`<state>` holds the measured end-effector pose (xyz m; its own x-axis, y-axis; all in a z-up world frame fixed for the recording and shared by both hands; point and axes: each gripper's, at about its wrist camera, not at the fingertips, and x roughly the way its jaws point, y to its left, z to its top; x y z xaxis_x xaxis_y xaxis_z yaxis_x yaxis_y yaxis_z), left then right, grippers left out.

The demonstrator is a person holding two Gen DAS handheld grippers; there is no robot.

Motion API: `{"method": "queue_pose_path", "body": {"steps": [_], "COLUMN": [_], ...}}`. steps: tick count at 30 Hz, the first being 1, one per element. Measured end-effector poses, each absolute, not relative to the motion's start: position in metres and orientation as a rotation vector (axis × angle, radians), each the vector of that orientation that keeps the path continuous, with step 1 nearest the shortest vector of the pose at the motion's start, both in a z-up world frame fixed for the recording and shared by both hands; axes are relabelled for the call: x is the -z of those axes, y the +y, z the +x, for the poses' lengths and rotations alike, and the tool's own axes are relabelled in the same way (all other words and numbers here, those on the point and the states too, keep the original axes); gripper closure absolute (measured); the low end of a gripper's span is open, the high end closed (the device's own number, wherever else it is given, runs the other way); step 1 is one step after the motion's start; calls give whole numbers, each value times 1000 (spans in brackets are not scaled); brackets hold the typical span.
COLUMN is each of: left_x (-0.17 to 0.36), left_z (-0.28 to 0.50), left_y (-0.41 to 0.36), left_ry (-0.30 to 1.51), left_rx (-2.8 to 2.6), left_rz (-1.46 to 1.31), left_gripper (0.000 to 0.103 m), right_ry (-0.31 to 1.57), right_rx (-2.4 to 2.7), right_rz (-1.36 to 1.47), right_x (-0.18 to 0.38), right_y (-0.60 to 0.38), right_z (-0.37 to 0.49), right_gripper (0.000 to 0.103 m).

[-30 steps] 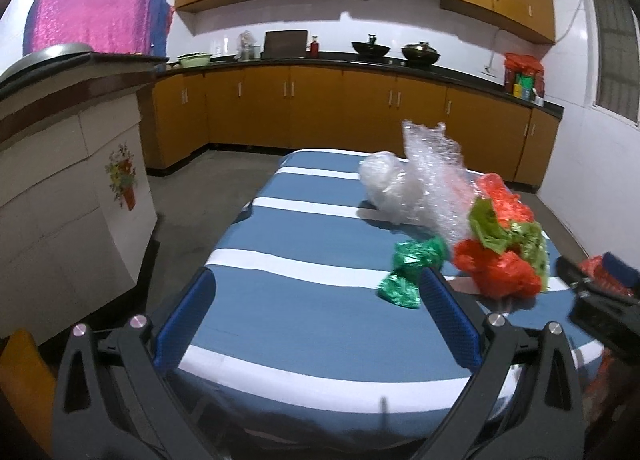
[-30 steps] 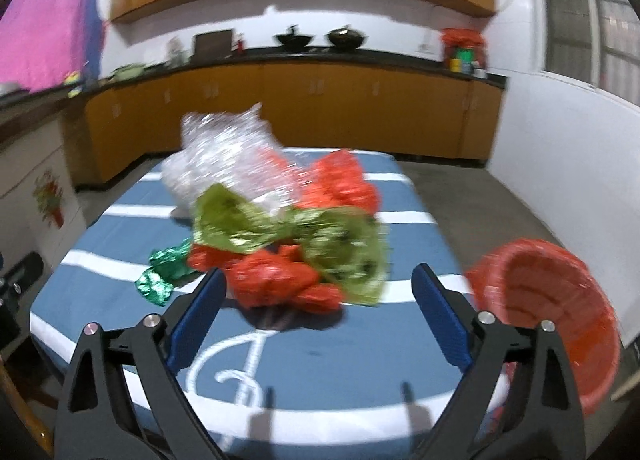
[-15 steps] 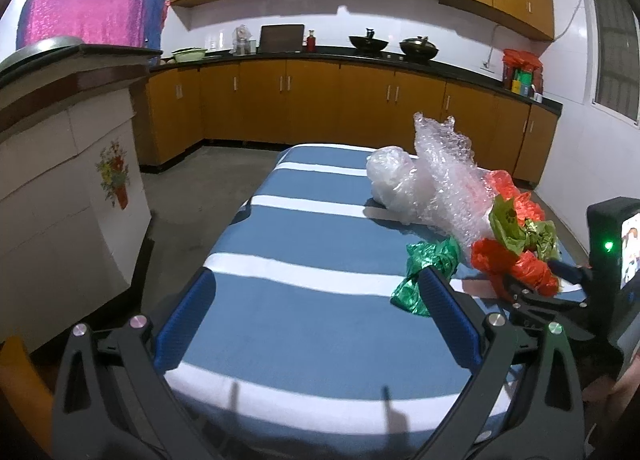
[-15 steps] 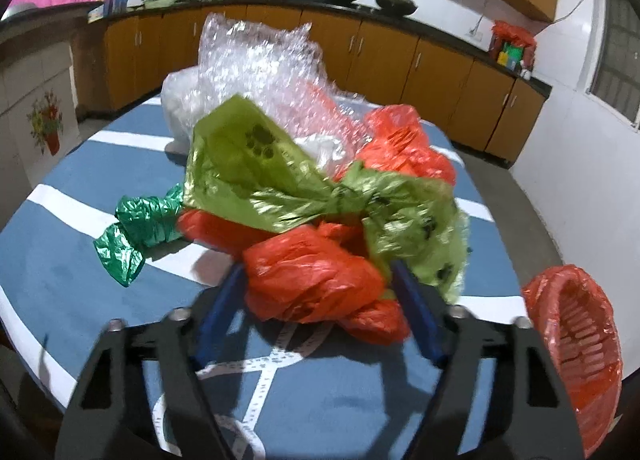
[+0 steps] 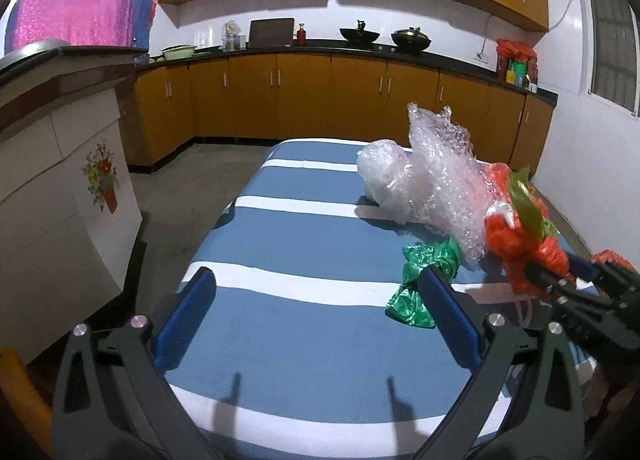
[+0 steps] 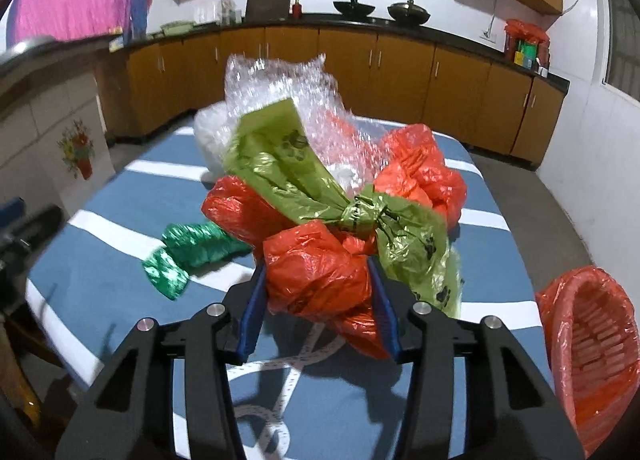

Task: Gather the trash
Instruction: 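Grasp the red bag with the right tool while the left tool grasps the green wrapper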

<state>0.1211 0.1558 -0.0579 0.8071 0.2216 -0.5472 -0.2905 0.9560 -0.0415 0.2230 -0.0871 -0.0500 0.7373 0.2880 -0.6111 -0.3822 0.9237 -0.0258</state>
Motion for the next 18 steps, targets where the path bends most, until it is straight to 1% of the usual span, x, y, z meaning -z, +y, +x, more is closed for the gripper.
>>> {"method": "queue_pose_path", "body": {"steps": [5, 11, 14, 18], "left_x": [60, 61, 65, 75], "left_z": [136, 162, 178, 198], "left_y": [148, 137, 129, 116], "left_ry": [574, 593, 617, 668], "left_rx": [-248, -187, -148, -93], "left_rz": [-98, -86, -73, -50], "left_gripper": [4, 9, 13, 22], "right_ry": [613, 579, 565, 545], "right_rx": [-389, -386, -372, -354], "right_rz": [-86, -57, -51, -31], "right_x": [32, 19, 15, 10], "right_y": [-92, -97, -101, -110], "right_z": [226, 228, 227, 225], "right_gripper": [55, 55, 55, 55]}}
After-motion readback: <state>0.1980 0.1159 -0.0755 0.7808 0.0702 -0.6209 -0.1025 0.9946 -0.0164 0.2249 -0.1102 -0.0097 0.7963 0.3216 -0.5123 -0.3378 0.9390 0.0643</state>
